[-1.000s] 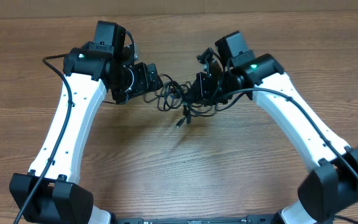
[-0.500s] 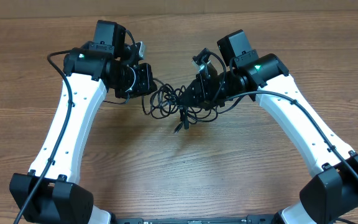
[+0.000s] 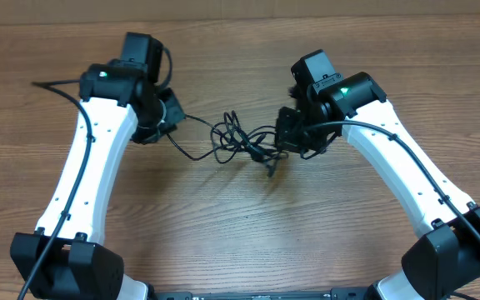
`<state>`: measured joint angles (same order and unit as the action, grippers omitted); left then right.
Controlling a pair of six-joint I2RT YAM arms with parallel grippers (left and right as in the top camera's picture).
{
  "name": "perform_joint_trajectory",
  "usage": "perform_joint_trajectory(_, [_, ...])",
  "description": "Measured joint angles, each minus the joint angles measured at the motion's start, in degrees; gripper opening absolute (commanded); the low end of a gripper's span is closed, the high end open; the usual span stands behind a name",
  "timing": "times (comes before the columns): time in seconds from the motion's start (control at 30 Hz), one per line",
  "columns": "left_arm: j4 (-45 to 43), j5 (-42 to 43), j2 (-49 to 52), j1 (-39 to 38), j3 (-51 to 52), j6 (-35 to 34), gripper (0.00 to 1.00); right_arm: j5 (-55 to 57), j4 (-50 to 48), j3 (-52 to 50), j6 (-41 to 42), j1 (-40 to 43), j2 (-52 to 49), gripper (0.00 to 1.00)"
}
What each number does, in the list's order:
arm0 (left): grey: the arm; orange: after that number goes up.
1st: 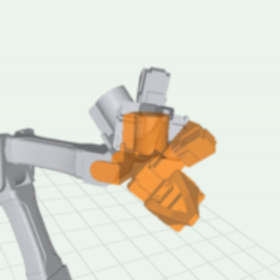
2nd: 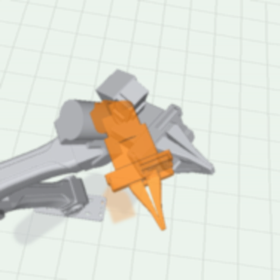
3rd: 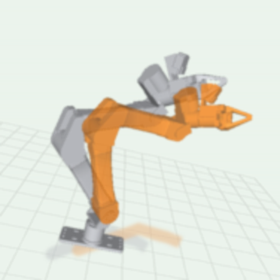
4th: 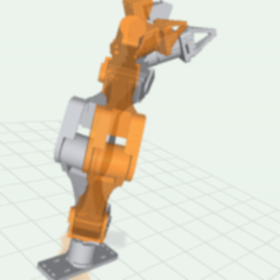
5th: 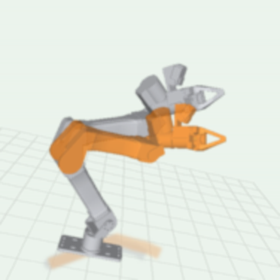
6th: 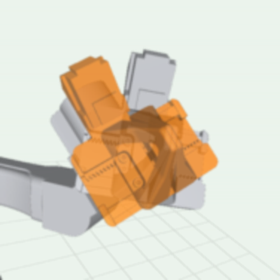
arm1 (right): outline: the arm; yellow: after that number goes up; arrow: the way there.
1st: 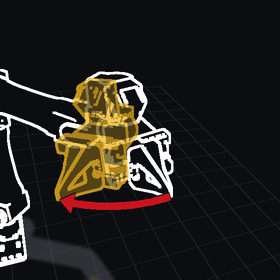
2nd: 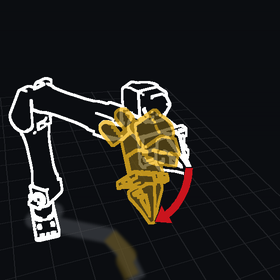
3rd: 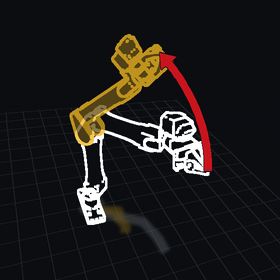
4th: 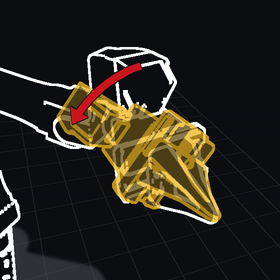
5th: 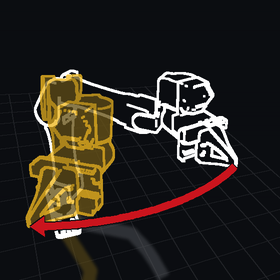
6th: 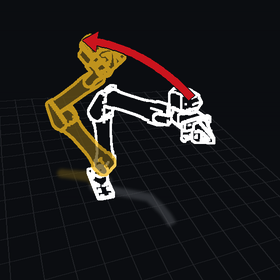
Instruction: Untangle cables
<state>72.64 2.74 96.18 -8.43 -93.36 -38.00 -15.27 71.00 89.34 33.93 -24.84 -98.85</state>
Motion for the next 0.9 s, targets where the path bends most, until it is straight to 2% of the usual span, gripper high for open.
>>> perform_joint_trajectory(0.03, [-0.2,0.0,0.0,0.7,0.0,-0.9,0.04,5.1,0.9,0.0,2.4,0.0,0.0,0.04])
perform_joint_trajectory(0.23, [-3.1,5.8,0.0,4.8,-2.4,-0.1,0.04,15.3,1.6,0.0,6.0,0.0,0.0,0.04])
perform_joint_trajectory(0.47, [-8.2,19.1,-3.0,10.4,-11.2,3.4,0.04,19.2,1.7,0.0,7.4,0.0,0.0,0.04])
perform_joint_trajectory(0.57, [-9.3,21.9,-5.8,11.3,-12.8,3.7,0.04,20.0,1.7,0.0,7.7,0.0,0.0,0.04])
perform_joint_trajectory(0.77, [-14.6,22.8,-9.1,12.7,-13.4,3.9,0.04,21.3,2.4,0.0,7.9,0.0,0.0,0.04])
perform_joint_trajectory(0.9, [-11.5,17.0,-10.3,15.9,-13.7,1.7,0.04,22.9,3.1,0.0,8.2,0.0,0.0,0.04])
